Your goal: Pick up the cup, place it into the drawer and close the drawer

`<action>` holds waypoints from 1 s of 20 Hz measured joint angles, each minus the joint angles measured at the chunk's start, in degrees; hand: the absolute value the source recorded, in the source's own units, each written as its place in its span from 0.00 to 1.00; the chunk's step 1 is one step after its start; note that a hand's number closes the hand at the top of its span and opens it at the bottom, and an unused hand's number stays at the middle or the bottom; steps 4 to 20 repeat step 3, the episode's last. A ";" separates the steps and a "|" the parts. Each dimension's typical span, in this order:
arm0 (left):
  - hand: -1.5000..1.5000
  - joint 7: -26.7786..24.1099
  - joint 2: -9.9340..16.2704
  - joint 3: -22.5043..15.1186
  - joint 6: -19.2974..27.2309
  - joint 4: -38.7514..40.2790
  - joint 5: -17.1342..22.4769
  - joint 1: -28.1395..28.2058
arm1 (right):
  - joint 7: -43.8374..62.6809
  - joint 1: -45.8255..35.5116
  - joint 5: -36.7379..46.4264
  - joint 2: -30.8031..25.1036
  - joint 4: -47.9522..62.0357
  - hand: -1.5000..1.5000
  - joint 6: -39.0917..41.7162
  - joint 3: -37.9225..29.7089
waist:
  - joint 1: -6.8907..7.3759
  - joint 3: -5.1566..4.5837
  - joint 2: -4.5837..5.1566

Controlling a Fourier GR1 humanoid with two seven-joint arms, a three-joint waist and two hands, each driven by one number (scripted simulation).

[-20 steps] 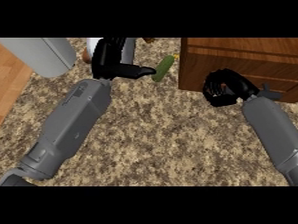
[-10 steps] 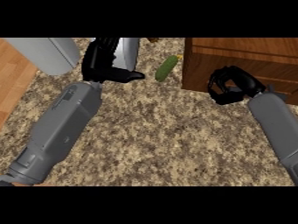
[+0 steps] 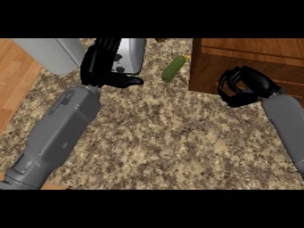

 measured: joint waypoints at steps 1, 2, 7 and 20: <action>0.00 0.11 0.12 0.11 -0.10 -0.24 0.12 -0.08 | 0.14 0.07 -0.38 -0.18 -0.15 1.00 0.70 -0.13 | 0.11 0.08 0.02; 0.00 0.25 0.23 0.15 -0.30 -0.44 0.22 -0.08 | 0.18 0.19 -0.70 -0.40 -0.35 1.00 1.37 -0.21 | 0.25 0.12 0.07; 0.00 0.28 0.27 0.15 -0.43 -0.60 0.27 0.03 | 0.28 0.28 -0.93 -0.58 -0.55 1.00 1.91 -0.23 | 0.36 0.15 0.13; 0.00 0.28 0.27 0.15 -0.43 -0.60 0.27 0.03 | 0.28 0.28 -0.93 -0.58 -0.55 1.00 1.91 -0.23 | 0.36 0.15 0.13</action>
